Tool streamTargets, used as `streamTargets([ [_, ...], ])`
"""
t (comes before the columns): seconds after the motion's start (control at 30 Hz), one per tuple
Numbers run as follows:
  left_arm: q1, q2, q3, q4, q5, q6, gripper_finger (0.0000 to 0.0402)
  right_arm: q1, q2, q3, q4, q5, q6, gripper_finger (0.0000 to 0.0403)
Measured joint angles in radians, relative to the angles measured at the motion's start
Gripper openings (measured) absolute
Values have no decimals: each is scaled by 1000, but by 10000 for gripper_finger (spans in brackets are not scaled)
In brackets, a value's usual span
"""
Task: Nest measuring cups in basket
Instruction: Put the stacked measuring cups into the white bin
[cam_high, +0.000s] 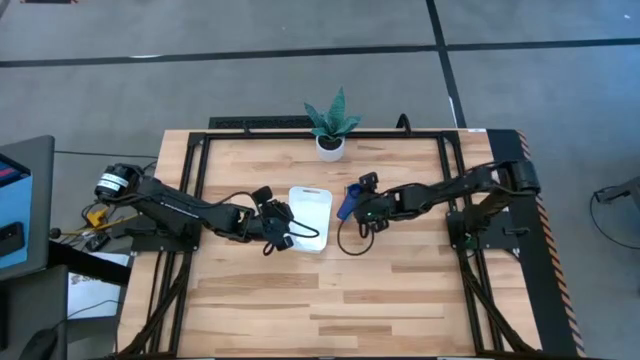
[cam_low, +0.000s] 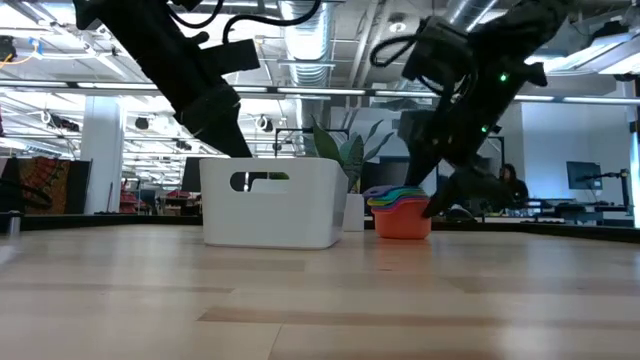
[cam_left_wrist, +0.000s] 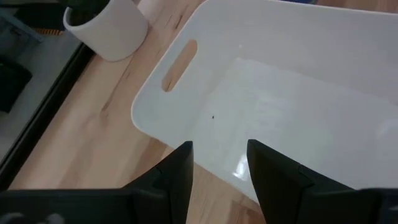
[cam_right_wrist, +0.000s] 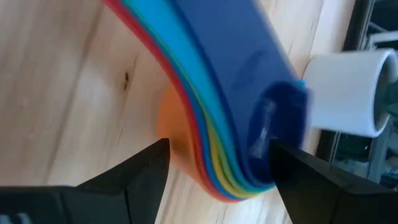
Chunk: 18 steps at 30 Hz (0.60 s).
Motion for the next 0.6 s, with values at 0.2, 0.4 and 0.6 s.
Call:
streamTargets([
  [0.2,15,0,0,14,-1,25,141,-6,59,0,48,4,25,296],
  [0.4,22,0,0,9,-1,23,141,-7,64,1,76,0,19,274],
  [0.6,22,0,0,6,-1,29,141,-28,55,2,73,-41,0,217],
])
